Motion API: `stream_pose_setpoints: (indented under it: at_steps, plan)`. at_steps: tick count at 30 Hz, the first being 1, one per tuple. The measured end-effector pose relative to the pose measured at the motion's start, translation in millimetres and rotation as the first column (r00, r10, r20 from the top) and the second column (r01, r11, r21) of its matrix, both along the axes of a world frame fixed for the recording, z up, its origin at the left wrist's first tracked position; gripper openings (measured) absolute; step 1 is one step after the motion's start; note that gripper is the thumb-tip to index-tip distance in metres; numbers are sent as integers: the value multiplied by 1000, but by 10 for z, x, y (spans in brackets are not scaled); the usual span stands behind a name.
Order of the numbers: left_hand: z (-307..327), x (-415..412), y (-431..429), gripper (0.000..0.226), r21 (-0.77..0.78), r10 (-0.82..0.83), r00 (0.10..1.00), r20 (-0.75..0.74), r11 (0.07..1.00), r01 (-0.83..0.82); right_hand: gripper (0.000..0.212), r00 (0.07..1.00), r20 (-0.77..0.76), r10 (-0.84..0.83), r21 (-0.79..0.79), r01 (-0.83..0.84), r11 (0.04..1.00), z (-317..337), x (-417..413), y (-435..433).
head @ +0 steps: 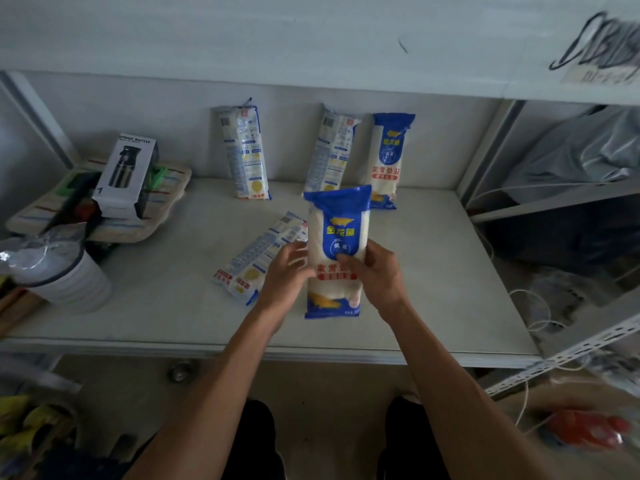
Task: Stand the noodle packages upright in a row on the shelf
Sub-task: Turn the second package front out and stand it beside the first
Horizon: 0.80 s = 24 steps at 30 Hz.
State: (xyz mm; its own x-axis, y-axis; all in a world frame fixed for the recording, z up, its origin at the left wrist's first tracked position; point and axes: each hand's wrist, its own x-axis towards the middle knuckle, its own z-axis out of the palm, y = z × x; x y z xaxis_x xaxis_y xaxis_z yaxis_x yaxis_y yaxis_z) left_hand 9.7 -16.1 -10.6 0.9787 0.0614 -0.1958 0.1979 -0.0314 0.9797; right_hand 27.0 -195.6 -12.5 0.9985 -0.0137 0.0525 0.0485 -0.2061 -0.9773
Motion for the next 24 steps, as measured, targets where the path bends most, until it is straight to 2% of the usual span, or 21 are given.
stream_pose_setpoints:
  at_steps: [3,8,13,18,21,24]
  plan:
    - [-78,-33,-77,48,10,-131,990,-44,991,131,33,998,-39,47,0,-47,999,-69,-30,37]
    - [-161,25,-166,49,45,-111,992,-59,993,113,28,997,-57,50,39,-47,998,-62,-18,-16]
    - [-411,72,-305,58,237,-240,958,-155,933,272,23,997,-58,-53,67,57,996,-94,16,-151]
    - [-502,141,-630,56,309,-216,976,-30,926,215,15,982,-5,-187,9,187,982,-94,96,-317]
    - [-568,216,-836,52,319,-212,977,20,928,195,23,965,-1,-262,-26,262,965,-126,117,-479]
    - [-632,296,-1045,46,280,-208,975,74,943,180,27,963,28,-270,-106,271,957,-122,155,-675]
